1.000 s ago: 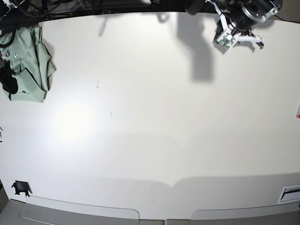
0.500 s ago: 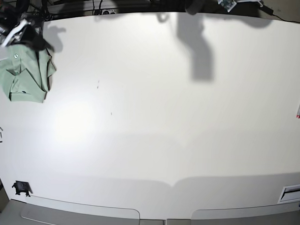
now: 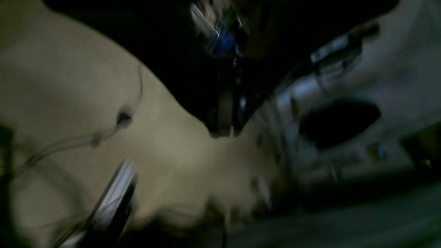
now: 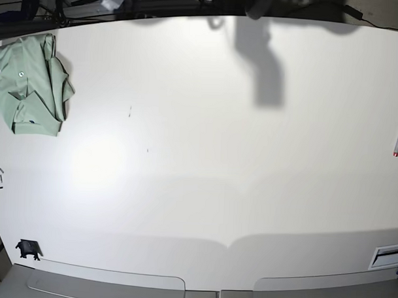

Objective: Fold the T-shirt properly

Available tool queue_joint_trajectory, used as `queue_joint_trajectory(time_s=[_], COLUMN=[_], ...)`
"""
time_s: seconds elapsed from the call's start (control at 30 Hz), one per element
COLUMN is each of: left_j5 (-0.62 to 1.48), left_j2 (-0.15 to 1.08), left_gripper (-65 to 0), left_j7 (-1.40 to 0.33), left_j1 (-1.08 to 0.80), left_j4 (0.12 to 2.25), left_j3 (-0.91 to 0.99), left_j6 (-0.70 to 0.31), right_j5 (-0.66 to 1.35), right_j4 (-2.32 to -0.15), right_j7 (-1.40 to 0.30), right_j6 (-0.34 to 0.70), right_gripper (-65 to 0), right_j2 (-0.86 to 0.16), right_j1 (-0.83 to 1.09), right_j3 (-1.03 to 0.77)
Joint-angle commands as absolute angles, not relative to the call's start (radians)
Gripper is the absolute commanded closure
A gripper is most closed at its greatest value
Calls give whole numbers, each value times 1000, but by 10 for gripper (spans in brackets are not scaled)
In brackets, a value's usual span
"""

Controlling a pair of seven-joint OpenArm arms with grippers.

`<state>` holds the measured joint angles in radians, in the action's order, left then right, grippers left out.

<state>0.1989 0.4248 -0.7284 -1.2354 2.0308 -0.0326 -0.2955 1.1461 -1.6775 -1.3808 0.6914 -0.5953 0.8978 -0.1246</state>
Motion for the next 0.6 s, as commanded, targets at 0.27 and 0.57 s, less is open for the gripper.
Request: queue_joint_trajectory(time_s=[0.27,0.57], left_j5=[230,229], left_j2=[401,340], left_gripper=[0,-43], left_j7=[-578,-65], left_j1=[-944,-651], left_j4=[1279,747], left_j3=[-35,-35], left_j6=[-413,-411], right_j5=[583,308], right_j4=[-1200,-754], right_j7=[-974,-482], right_j6=[698,547], right_gripper=[0,0], right_j2=[-664,-529], right_j1=[716,445], right_j3=[350,679])
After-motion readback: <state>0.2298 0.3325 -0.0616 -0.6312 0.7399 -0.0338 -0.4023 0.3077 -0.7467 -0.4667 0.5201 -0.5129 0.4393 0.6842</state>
